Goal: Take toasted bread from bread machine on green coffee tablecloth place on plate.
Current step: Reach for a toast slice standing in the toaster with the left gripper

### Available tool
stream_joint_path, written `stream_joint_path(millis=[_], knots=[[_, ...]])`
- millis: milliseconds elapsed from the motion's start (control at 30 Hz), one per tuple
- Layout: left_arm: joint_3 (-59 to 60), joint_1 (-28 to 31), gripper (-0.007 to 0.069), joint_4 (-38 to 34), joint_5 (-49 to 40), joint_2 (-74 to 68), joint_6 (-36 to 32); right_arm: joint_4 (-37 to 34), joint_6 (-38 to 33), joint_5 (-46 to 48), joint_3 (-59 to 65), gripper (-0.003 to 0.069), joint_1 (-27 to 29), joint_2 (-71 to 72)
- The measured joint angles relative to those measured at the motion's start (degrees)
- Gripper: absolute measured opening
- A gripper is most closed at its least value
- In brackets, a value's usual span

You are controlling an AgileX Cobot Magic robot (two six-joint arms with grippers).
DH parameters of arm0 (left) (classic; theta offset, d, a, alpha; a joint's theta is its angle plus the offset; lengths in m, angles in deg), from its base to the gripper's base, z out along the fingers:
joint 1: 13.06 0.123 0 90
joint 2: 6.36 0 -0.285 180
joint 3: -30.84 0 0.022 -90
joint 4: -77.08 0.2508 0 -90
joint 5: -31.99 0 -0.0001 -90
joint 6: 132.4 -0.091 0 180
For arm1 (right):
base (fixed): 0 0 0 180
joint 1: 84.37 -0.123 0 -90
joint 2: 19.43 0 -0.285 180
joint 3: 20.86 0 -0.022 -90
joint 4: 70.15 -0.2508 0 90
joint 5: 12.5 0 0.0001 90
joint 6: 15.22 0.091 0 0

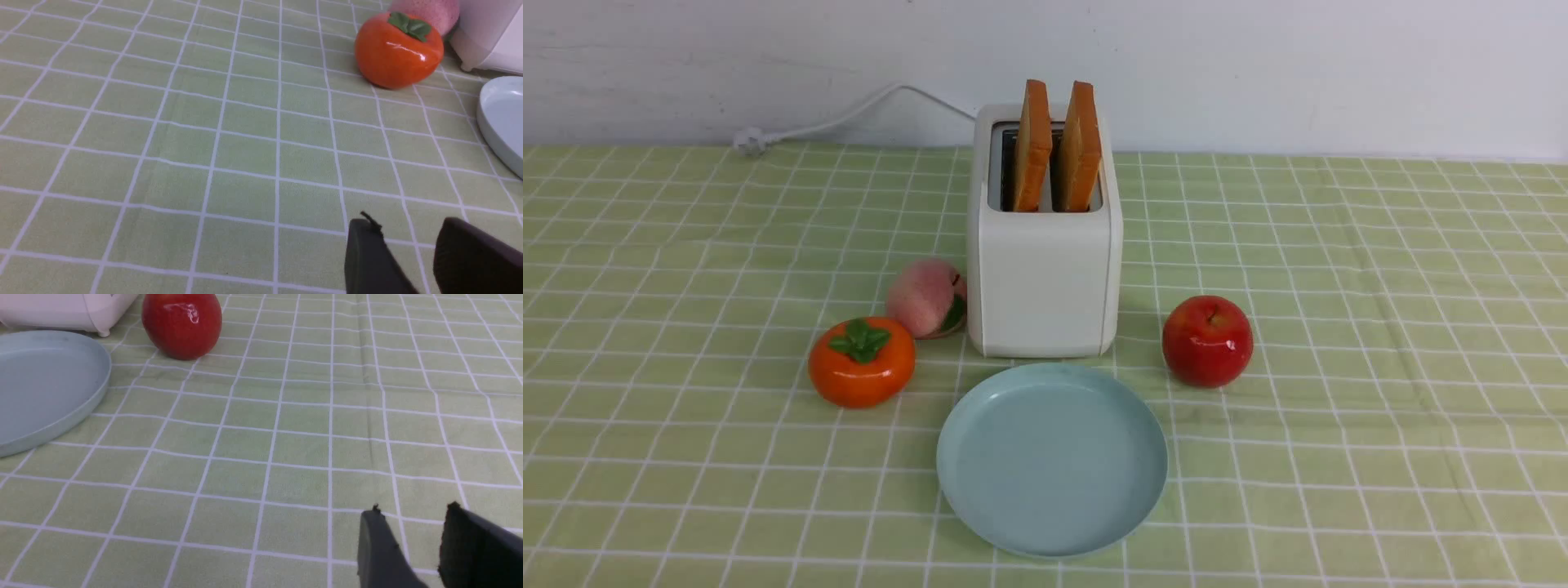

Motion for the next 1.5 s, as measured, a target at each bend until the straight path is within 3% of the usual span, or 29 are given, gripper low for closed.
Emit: stream_joint_path(millis=[1100, 1500], knots=[[0.0, 0.0, 0.0239, 0.05, 0.2, 0.0, 0.0, 0.0, 0.0, 0.0, 0.0, 0.0239, 0.0, 0.0], [0.0, 0.0, 0.0239, -0.82, 4.51, 0.0, 0.12, 0.0, 0.0, 0.0, 0.0, 0.0239, 0.0, 0.0]])
